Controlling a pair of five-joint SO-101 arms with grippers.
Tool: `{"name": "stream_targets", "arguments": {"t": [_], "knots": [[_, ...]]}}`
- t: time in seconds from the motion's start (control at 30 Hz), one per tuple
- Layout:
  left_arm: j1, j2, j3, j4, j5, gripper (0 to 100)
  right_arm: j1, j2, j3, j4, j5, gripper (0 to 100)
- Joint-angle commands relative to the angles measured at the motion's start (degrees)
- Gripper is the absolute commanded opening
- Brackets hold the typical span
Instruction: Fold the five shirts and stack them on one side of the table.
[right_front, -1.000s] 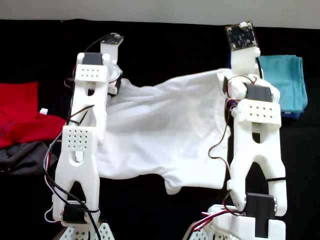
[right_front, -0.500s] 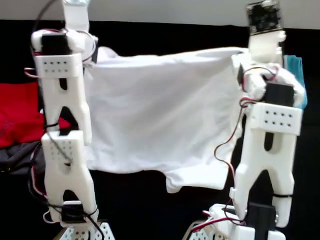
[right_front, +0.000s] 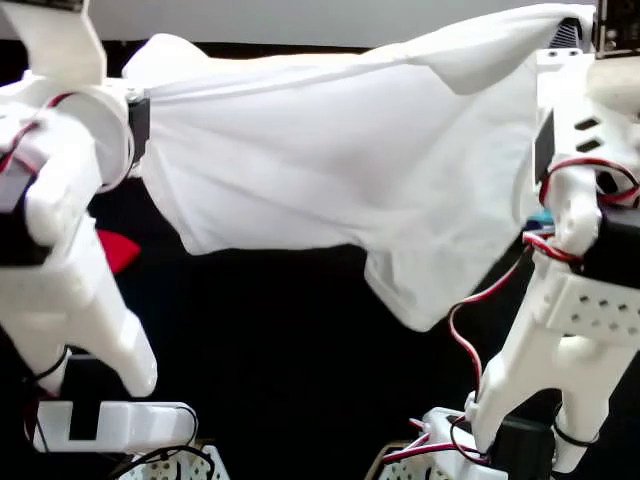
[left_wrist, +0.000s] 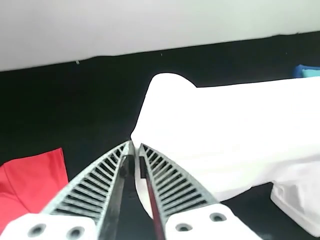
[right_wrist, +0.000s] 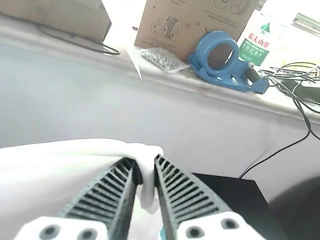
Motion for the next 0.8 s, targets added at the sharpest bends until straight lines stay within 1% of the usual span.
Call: {"name": "stream_targets", "arguments": {"t": [0.0,0.07,0.27,0.33,0.43,0.53,0.6,0.7,0.77], "knots": [[-1.01,-1.89,2.95,-0.09,-0.09,1,1.10,-0.13,-5.67,7.96,0.44,0.6],[-1.36,-1.89,10.07,-0.09,-0.09,1,1.10,0.22,-5.67,12.79,0.44,0.6],[-3.74,-2.33,37.05,-0.09,-0.44,1,-0.40,-0.13,-3.03,25.36,0.44,0.6],[-5.67,-2.42,42.86,-0.09,-2.37,1,-0.92,-0.22,-0.75,30.37,0.44,0.6],[-9.01,-2.42,50.42,-0.09,-5.54,1,-1.01,-0.22,4.35,34.68,0.44,0.6],[-10.95,-1.89,59.38,-0.09,-9.76,1,-0.84,-0.48,11.56,35.82,0.18,0.6],[-10.95,-1.80,66.07,-0.09,-12.48,1,-1.10,-2.77,17.98,35.47,0.26,0.6],[-10.86,-1.80,73.45,-0.35,-16.35,1,-2.95,-9.19,28.44,33.01,0.53,0.6],[-10.95,-1.89,75.91,-0.35,-19.60,1,-3.38,-15.16,36.26,31.16,1.58,0.6]]}}
